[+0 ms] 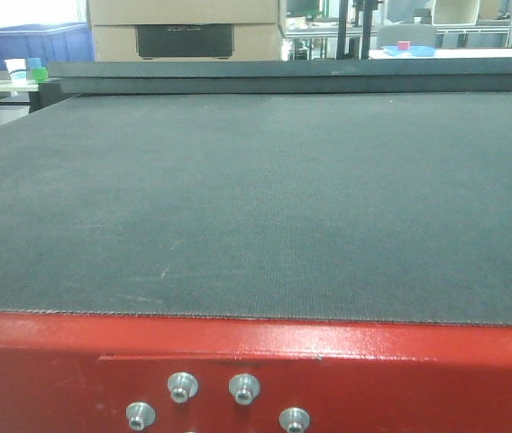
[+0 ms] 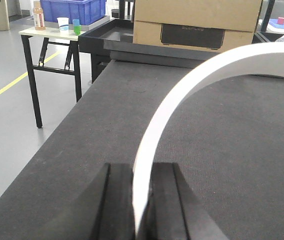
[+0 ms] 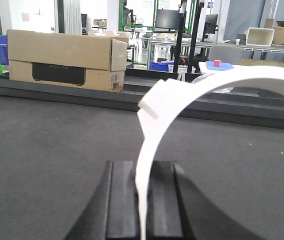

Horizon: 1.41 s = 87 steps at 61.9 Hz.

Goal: Grab PVC pipe and place in blue bin
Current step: 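Drive the base away from the table while holding both arcs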

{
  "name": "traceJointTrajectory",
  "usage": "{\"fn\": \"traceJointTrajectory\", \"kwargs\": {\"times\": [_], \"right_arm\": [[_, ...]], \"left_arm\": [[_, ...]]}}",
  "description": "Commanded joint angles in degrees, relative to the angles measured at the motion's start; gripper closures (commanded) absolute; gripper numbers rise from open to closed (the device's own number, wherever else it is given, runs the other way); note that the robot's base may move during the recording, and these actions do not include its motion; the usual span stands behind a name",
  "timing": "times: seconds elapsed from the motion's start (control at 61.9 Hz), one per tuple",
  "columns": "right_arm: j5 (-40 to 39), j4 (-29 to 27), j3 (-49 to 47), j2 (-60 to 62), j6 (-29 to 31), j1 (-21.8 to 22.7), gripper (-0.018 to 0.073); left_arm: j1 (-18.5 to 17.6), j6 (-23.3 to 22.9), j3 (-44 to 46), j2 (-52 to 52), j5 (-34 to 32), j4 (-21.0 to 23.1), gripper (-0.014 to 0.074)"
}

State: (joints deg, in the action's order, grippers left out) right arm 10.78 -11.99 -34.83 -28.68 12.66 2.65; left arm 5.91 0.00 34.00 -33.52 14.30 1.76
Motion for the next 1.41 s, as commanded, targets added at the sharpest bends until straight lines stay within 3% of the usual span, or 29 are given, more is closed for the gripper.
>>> {"fn": "traceJointTrajectory", "kwargs": {"times": [0.0,1.389], "right_arm": [[-1.8,-0.18,0.16,0.22,0.32,-0.06,0.0728],[-1.8,-0.18,0.16,0.22,0.32,-0.06,0.0728]], "left_arm": [[0.2,0.0,0.06,0.34,-1.93,0.44,0.0707],[0.2,0.0,0.06,0.34,-1.93,0.44,0.0707]]}}
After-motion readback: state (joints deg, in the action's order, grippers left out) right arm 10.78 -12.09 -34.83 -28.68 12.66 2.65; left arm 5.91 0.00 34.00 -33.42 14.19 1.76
